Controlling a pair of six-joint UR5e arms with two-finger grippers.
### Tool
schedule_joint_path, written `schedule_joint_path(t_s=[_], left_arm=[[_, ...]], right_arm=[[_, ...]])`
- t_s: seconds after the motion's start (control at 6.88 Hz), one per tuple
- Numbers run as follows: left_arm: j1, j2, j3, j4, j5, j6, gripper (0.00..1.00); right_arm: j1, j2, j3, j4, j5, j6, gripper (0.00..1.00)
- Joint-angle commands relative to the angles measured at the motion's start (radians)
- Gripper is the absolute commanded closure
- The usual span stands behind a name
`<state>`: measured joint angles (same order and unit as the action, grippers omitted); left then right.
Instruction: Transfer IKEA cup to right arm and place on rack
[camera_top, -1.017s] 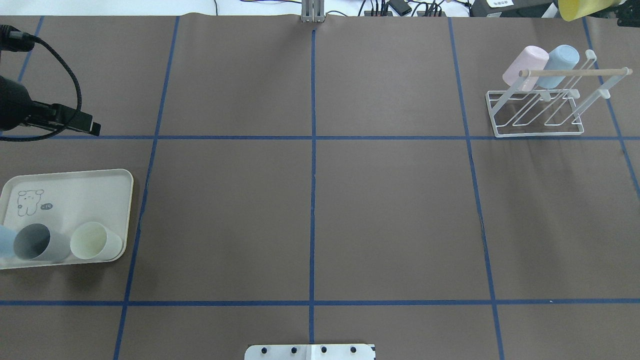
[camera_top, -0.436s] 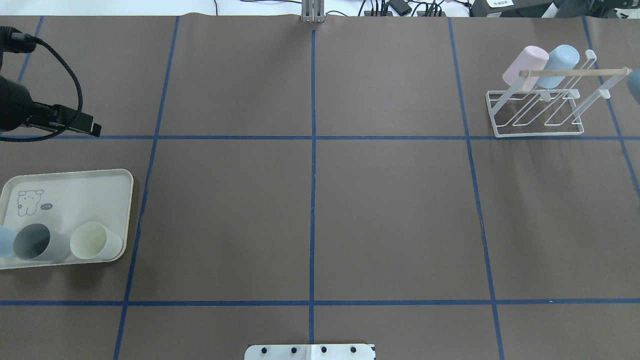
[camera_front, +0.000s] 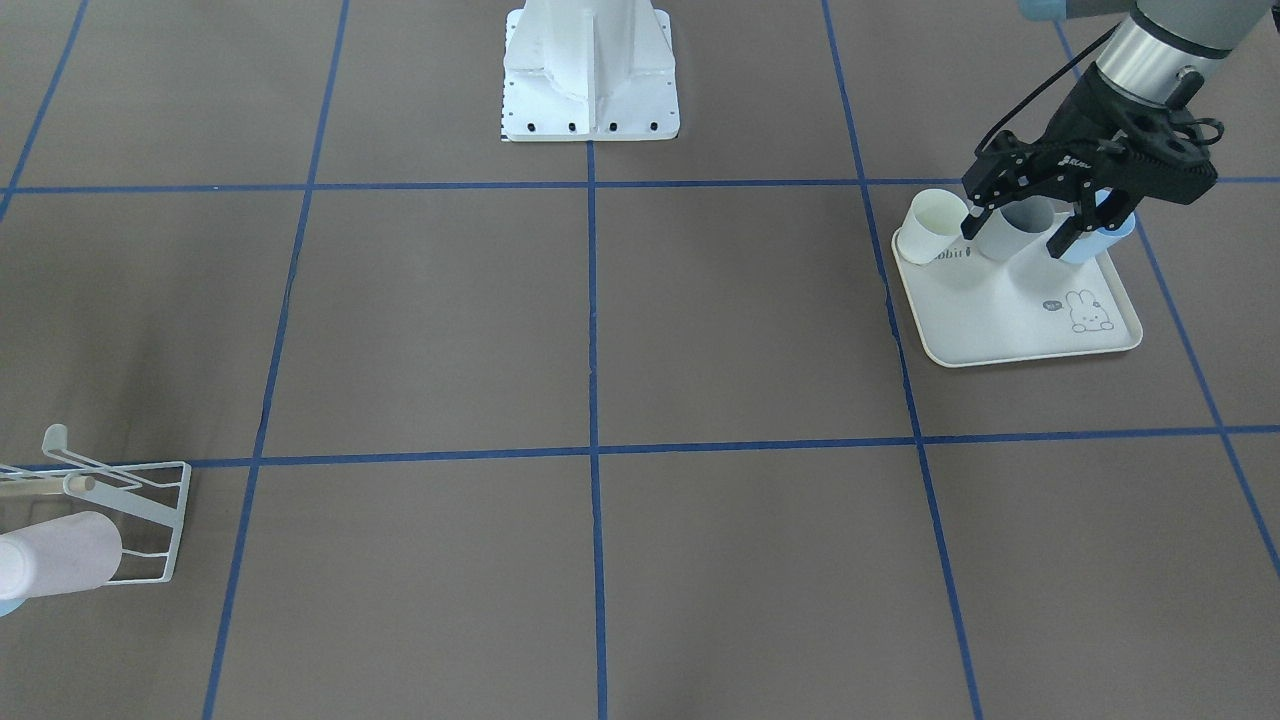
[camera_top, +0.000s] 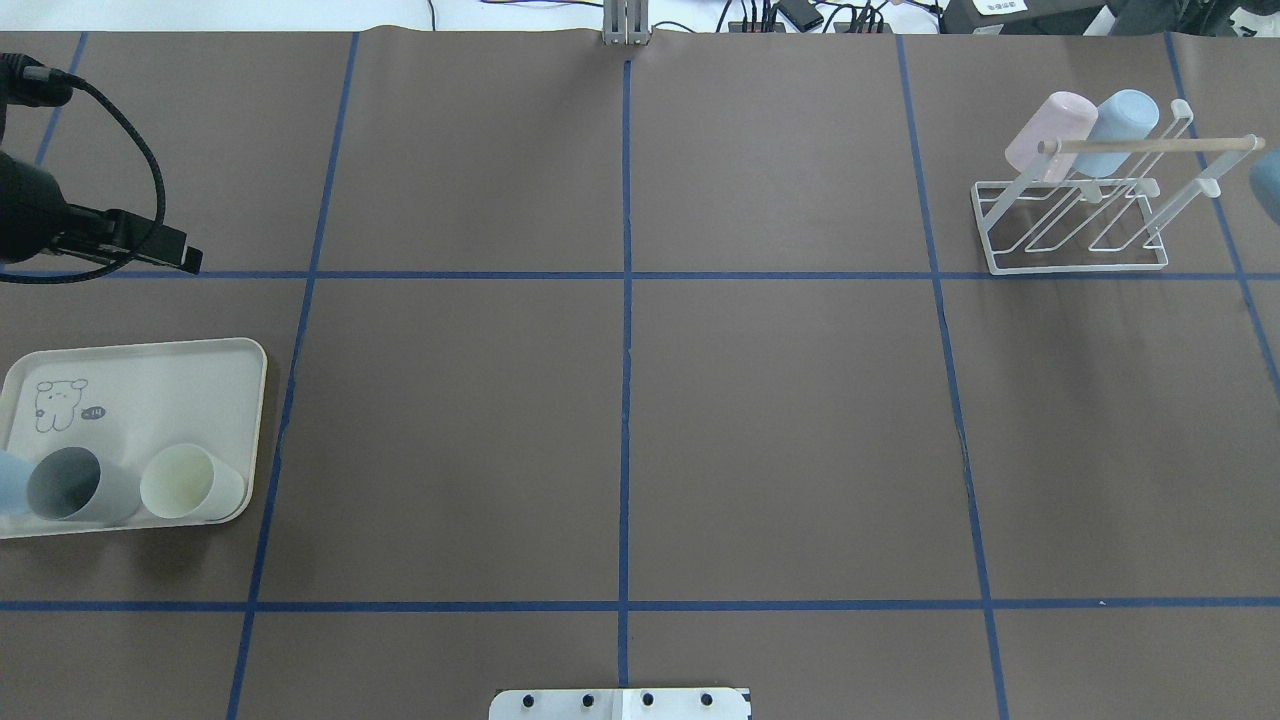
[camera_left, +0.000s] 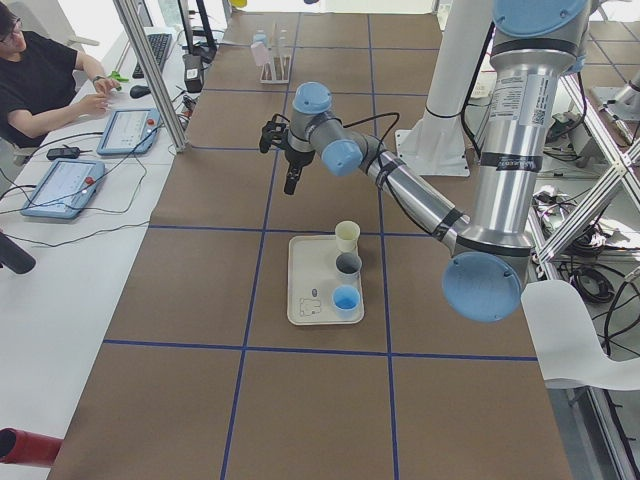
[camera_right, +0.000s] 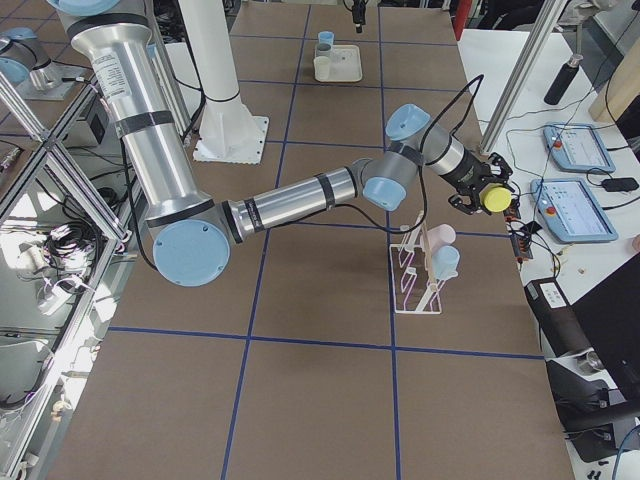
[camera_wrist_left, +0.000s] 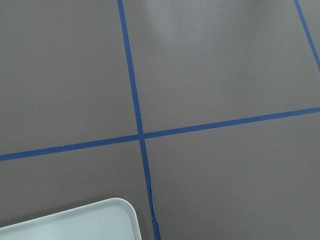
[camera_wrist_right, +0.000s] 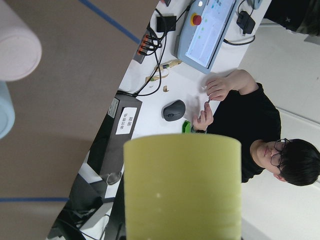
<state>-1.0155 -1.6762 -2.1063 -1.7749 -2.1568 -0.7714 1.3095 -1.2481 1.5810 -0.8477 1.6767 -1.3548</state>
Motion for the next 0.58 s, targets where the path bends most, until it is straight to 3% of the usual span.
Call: schedule_joint_path(t_s=[0.0, 0.29, 0.44], left_arm=[[0.000, 0.001, 0.000, -0.001, 0.000, 0.000, 0.00], [0.003, 0.001, 0.005, -0.001, 0.000, 0.000, 0.00], [0.003, 0.001, 0.005, -0.001, -0.002, 0.000, 0.00]], right_arm=[[-0.001, -0.063, -0.007, 0.015, -0.098, -0.374, 1.00], [-0.051, -0.150, -0.006, 0.042, -0.115, -0.431, 1.00], [-0.122, -0.174, -0.013, 0.094, -0.197, -0.429, 1.00]])
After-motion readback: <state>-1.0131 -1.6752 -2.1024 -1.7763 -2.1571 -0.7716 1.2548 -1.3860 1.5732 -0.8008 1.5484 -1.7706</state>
